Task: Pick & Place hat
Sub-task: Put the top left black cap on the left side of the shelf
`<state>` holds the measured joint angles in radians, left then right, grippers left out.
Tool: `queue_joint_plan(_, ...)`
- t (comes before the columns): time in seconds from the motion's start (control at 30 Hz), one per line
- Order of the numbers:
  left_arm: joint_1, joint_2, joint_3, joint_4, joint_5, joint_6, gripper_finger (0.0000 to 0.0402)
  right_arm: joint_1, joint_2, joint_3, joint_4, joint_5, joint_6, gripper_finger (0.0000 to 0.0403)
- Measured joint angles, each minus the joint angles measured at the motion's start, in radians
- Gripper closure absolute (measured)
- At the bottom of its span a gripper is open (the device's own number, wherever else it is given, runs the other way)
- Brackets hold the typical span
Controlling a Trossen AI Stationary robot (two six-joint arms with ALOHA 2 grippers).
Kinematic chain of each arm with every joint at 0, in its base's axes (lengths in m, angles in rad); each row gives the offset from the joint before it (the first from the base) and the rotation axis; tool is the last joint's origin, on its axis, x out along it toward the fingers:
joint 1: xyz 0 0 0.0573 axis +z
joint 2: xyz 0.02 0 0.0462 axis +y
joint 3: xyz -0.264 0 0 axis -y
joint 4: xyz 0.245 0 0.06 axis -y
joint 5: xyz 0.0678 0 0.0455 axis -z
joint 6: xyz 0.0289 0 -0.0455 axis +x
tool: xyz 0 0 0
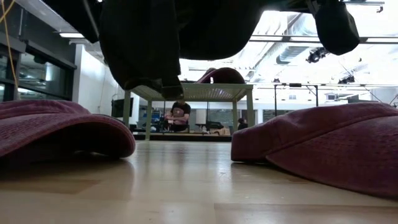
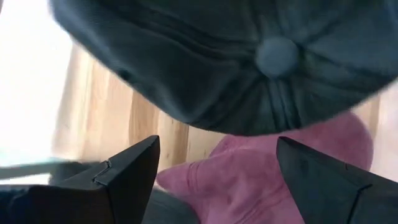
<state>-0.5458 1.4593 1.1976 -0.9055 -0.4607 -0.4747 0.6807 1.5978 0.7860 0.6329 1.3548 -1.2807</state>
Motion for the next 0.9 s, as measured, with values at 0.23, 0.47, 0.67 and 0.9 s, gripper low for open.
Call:
queue_joint_plan(0.23, -0.01, 0.0, 0.0, -0.024, 0.022, 0.163, 0.0085, -0.007, 0.0, 0.0, 0.015, 0.0, -0.001, 0.0399)
queue_joint_plan(0.47, -0.012, 0.0, 0.0, -0.105, -0.025, 0.275, 0.0085, -0.021, 0.0, 0.0, 0.017, 0.0, 0.0, 0.0399)
queue_joint_plan(0.67, -0.041, 0.0, 0.0, -0.154, -0.221, 0.304, 0.0085, -0.035, 0.0, 0.0, 0.022, 0.0, 0.0, 0.0399)
queue_joint_plan(0.9, -0.107, 0.0, 0.0, -0.132, -0.345, 0.348, 0.0085, -0.086, 0.0, 0.0, 0.08, -0.003, -0.01, 0.0399)
